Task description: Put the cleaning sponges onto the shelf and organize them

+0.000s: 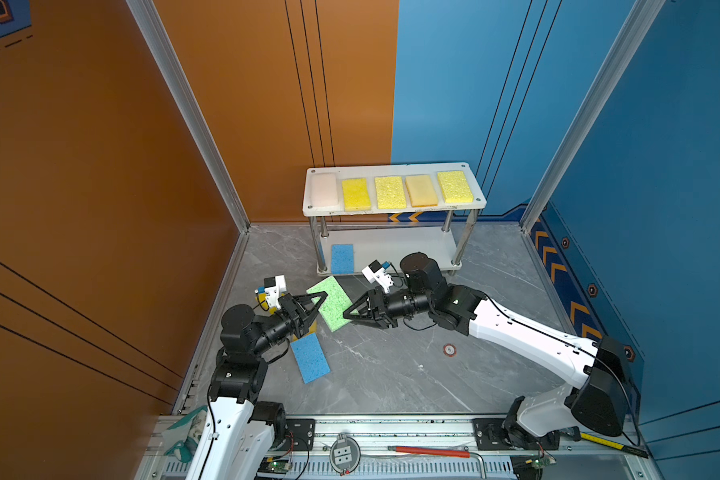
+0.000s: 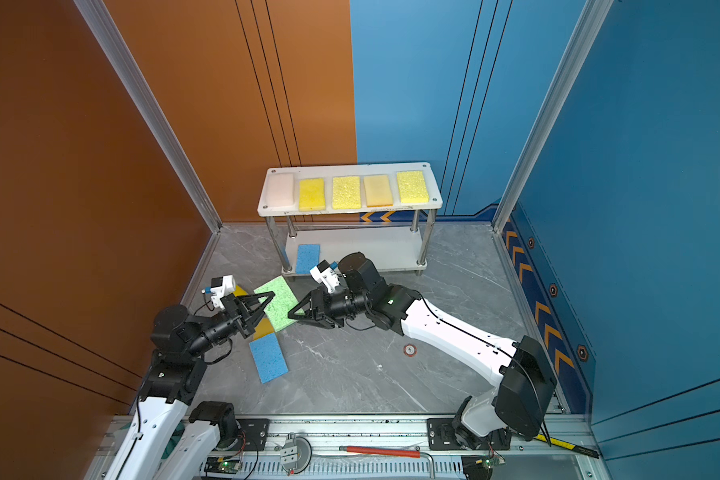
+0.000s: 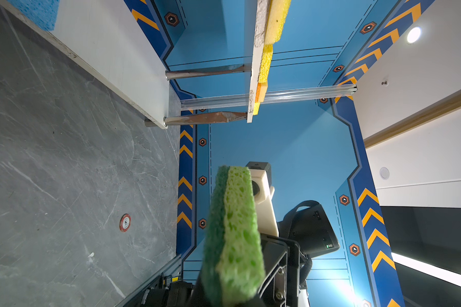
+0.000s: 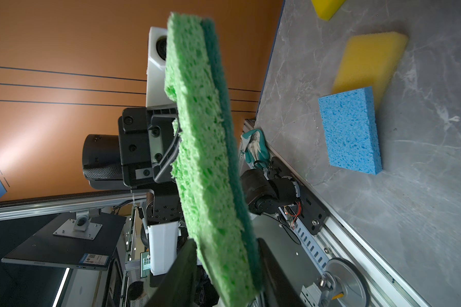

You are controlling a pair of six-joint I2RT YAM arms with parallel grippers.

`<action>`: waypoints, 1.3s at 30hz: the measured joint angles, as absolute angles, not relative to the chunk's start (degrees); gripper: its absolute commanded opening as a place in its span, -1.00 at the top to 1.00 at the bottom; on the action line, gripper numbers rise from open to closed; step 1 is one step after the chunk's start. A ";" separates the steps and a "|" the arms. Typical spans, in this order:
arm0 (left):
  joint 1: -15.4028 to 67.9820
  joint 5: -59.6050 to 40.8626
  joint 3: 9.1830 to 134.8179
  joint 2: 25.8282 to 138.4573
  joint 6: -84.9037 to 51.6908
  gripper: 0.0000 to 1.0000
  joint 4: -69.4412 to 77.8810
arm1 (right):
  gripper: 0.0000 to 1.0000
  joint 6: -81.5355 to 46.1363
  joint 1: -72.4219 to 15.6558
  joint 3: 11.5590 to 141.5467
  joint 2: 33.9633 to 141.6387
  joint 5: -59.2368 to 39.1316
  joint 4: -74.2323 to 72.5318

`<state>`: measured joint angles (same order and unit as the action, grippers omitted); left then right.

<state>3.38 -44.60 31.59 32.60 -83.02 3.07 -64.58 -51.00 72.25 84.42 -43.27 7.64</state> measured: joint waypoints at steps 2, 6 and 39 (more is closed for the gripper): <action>3.38 -44.58 31.59 32.60 -83.02 0.82 3.07 | 0.64 -64.79 -51.00 72.25 84.42 -43.29 7.60; 3.31 -44.58 31.59 32.60 -83.07 0.74 3.07 | 0.79 -64.95 -51.00 72.25 84.42 -43.27 7.55; -5.19 -47.68 39.79 31.62 -62.78 -0.96 -33.12 | 0.88 -64.47 -33.65 71.42 100.20 -28.21 3.49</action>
<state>-5.19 -47.68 39.79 31.62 -62.78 -33.12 -64.47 -33.65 71.42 100.20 -28.21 3.49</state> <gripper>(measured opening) 0.980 0.082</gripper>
